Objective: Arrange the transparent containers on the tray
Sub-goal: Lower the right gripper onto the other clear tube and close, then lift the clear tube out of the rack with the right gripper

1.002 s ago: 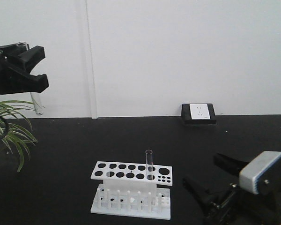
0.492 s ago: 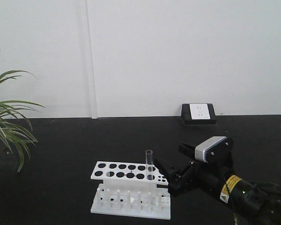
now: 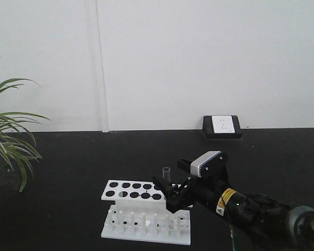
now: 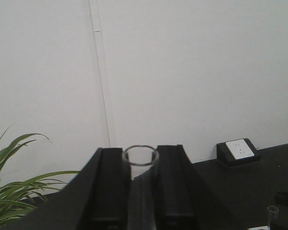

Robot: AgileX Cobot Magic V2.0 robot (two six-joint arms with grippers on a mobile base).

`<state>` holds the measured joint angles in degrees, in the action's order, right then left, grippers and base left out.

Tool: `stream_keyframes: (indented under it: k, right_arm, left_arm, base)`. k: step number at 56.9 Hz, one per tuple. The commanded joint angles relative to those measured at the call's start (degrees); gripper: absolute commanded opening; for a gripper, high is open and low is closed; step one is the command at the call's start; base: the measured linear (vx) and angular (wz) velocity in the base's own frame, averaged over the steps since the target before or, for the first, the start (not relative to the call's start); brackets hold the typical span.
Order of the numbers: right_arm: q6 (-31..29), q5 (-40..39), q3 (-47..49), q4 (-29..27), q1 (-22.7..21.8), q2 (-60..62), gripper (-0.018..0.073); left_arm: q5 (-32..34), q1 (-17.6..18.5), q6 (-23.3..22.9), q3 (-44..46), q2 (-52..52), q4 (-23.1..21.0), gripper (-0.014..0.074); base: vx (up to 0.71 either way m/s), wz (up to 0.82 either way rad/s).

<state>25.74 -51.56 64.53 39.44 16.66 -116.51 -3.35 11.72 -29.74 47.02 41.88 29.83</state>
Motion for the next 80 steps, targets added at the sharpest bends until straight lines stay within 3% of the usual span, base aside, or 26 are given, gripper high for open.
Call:
stream_keyframes:
  k: [1,13,19,24,35,50,59,67,80]
  right_arm:
    - [-0.4,-4.6,3.5,-1.2,0.6,1.4,0.0592]
    - [-0.2,-4.8,7.0,-1.6,0.7,-2.3,0.0579]
    - [-0.2,-4.8,7.0,-2.3,0.7,-2.4,0.05]
    - [-0.2,-4.8,7.0,-2.6,0.7,-2.4,0.0375]
    - [-0.2,-4.8,7.0,-2.8,0.7,-2.2,-0.0015]
    - [-0.1,-4.1,7.0,-2.8,0.7,2.1,-0.0013]
    - [0.6,1.1,7.0,-2.7,0.7,10.0,-0.0013]
    - [6.2,9.2,7.0,0.2,0.7,18.8,-0.0013]
    - [18.6,24.3,5.9,12.2,0.6,32.4,-0.0013]
  left_arm:
    - [3.7,0.2,-0.6,1.7,0.0,-0.4,-0.0003]
    - [3.7,0.2,-0.6,1.7,0.0,-0.4,-0.0003]
    - [3.7,0.2,-0.6,1.7,0.0,-0.4,-0.0003]
    - [3.4,0.2,-0.6,1.7,0.0,-0.4,-0.0003]
    - [2.7,0.2,-0.6,1.7,0.0,-0.4,-0.0003]
    - [2.5,0.2,-0.6,1.7,0.0,-0.4,-0.0003]
    - [1.7,0.2,-0.6,1.7,0.0,-0.4,-0.0003]
    - [-2.3,0.2,-0.6,1.7,0.0,-0.4,-0.0003]
    - [-7.1,0.2,-0.6,1.7,0.0,-0.5,-0.0003]
  base:
    - [0.0,0.0]
    - [0.0,0.0]
    - [0.0,0.0]
    - [0.0,0.0]
    - [0.0,0.0]
    - [0.0,0.0]
    - [0.0,0.0]
    - [0.0,0.0]
    - [0.0,0.0]
